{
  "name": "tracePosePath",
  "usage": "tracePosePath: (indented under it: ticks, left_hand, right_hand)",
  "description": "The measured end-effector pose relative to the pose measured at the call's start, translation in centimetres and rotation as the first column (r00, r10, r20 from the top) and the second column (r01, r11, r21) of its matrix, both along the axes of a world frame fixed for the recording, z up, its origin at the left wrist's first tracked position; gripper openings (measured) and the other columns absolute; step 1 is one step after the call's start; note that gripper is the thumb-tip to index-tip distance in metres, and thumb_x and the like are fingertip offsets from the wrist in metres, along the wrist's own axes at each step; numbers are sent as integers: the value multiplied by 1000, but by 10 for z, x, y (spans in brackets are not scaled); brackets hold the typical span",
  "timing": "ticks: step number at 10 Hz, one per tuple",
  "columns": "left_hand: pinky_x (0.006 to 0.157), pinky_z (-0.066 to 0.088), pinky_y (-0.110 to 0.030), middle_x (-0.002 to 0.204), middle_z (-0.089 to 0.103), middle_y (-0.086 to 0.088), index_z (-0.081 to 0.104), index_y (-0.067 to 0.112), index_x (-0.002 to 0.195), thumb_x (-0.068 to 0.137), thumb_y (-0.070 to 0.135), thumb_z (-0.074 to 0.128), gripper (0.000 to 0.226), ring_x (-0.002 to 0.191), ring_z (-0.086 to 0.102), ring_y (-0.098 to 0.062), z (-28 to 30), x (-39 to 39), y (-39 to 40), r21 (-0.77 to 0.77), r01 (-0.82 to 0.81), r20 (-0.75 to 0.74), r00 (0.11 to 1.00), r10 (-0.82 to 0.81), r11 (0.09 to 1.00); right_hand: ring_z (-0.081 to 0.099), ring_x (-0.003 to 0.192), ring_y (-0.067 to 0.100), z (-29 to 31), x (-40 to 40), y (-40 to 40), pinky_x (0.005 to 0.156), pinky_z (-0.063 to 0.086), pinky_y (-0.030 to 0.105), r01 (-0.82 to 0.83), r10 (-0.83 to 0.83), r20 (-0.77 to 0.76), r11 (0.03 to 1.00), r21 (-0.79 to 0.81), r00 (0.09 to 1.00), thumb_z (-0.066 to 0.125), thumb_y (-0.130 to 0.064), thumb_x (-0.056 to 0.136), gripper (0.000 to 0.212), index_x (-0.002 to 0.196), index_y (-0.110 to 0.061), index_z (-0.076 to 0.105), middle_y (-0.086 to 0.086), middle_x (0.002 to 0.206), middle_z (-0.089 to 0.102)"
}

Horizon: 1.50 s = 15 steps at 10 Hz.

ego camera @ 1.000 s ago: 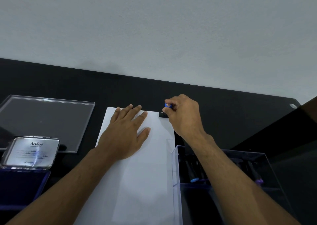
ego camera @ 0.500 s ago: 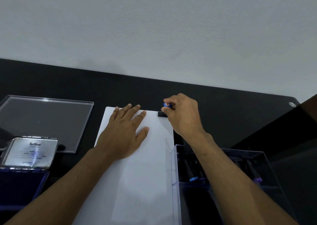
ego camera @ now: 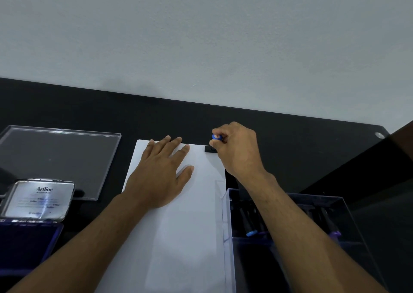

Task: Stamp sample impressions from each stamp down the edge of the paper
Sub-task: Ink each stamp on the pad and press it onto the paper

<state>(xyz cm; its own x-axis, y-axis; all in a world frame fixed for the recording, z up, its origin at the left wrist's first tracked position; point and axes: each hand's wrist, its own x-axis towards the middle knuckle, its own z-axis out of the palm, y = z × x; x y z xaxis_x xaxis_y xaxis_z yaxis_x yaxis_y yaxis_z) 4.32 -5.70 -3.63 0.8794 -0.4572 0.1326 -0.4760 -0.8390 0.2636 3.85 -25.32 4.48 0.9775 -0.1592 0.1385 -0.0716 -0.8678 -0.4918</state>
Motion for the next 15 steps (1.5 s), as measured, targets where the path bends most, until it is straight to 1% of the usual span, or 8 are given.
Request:
tracePosePath:
  ticks: [2,7,8,9,10,11,12,15]
  left_hand:
    - [126,10,-46,165,27,1,37,26,155,92,68,10,80,155,15,-20,2,-1,-1,-4,-5,-16,1000,5,1000]
    - [126,10,-46,165,27,1,37,26,155,93,67,11,78,154,15,-20,1,0,-1,12,-4,-6,1000,4,1000]
    - [126,11,-47,163,30,1,39,25,153,95,65,15,75,154,18,-21,0,-1,0,11,-6,10,1000,6,1000]
    - [126,10,-46,164,29,1,38,25,154,95,65,14,75,154,16,-21,0,-2,0,15,-4,7,1000,4,1000]
    - [126,10,-47,164,29,2,38,25,154,95,65,14,76,154,17,-21,0,-1,0,16,-6,8,1000,6,1000]
    - [126,11,-47,163,30,1,39,25,154,95,65,14,76,154,17,-21,0,-2,0,22,-6,8,1000,6,1000]
    - [126,10,-47,164,29,1,38,25,154,94,66,13,77,154,16,-21,0,-1,0,19,-8,3,1000,8,1000]
    - [126,8,-46,164,27,2,37,26,155,92,67,11,79,154,14,-20,2,-1,-1,13,-9,-11,1000,10,1000]
  right_hand:
    - [63,97,11,4,-1,1,94,50,23,7,-6,-23,1000,23,1000,70,-22,91,30,120,-18,69,0,116,65]
    - [57,83,3,-1,-1,-2,75,38,4,28,-34,85,997,73,996,73,-20,89,22,110,-18,73,-5,104,66]
    - [64,83,5,-1,-6,-11,74,49,12,117,-174,218,961,250,960,73,-17,87,11,98,-18,74,-8,92,69]
    - [71,76,10,1,-10,-20,72,61,33,246,-360,132,820,518,924,73,-17,86,12,97,-20,73,-8,84,71]
    - [71,63,12,4,-15,-24,60,61,31,337,-443,-2,678,653,896,73,-12,86,10,95,-15,72,-2,76,72]
    - [72,62,17,5,-19,-26,62,62,35,371,-472,-79,567,735,878,72,-6,85,8,90,-12,71,3,72,71]
    - [72,62,20,2,-19,-27,65,63,40,380,-476,-110,519,765,872,72,-3,84,8,86,-11,71,5,70,72]
    - [73,65,18,4,-21,-28,65,63,36,358,-456,-91,543,760,885,72,-4,86,8,89,-12,71,5,76,72]
